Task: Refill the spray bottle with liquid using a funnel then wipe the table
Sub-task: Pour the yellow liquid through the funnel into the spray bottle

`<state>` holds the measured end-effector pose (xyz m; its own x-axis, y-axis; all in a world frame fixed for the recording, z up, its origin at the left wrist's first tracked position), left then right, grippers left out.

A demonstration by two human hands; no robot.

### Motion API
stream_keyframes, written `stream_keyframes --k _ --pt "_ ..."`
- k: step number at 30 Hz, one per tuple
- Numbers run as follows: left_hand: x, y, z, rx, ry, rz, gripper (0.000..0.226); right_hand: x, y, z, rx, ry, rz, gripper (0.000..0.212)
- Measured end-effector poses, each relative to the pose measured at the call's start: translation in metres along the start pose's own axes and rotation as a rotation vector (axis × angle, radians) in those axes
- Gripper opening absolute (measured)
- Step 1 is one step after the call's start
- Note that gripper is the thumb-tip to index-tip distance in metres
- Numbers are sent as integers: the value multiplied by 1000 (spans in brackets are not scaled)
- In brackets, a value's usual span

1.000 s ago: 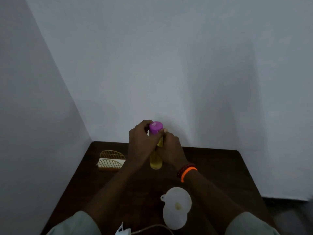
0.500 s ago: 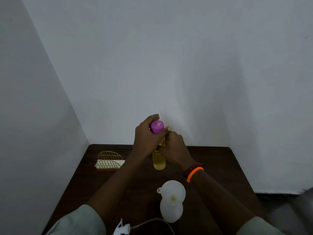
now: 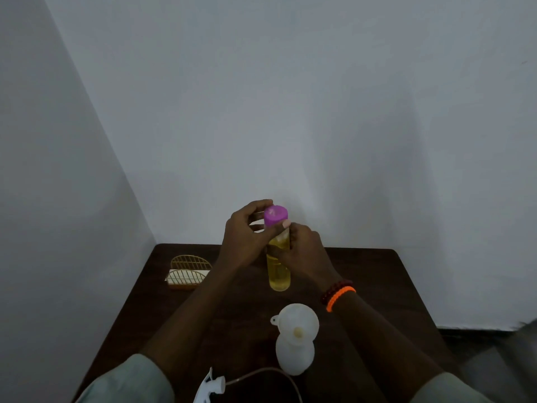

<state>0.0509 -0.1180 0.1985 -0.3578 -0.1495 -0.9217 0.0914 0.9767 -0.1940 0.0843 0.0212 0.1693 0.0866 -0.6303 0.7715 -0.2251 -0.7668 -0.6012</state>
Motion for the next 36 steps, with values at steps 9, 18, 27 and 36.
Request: stream_keyframes --k 9,18,27,36 --pt "1 -10 1 -8 -19 26 49 -3 -8 -4 -21 9 -22 43" --pt "3 2 -8 80 -42 12 73 6 5 -1 53 -60 -61 45" --pt "5 -5 -6 78 -36 -9 62 -4 6 -9 73 -41 -27 44" --pt "10 -22 -8 -18 -46 17 54 -25 19 -7 130 -35 -31 43"
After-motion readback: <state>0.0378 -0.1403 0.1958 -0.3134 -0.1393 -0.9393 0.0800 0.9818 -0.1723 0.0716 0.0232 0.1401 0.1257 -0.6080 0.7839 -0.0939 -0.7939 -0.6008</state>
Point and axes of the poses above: each hand's wrist, its own z-axis away from the middle knuckle, its own y-axis out of the palm, x = y × z, the point moved 9 cm from there along -z, towards the middle knuckle, and after that the axes turned 2 degrees about z, right-handed, at the moved point
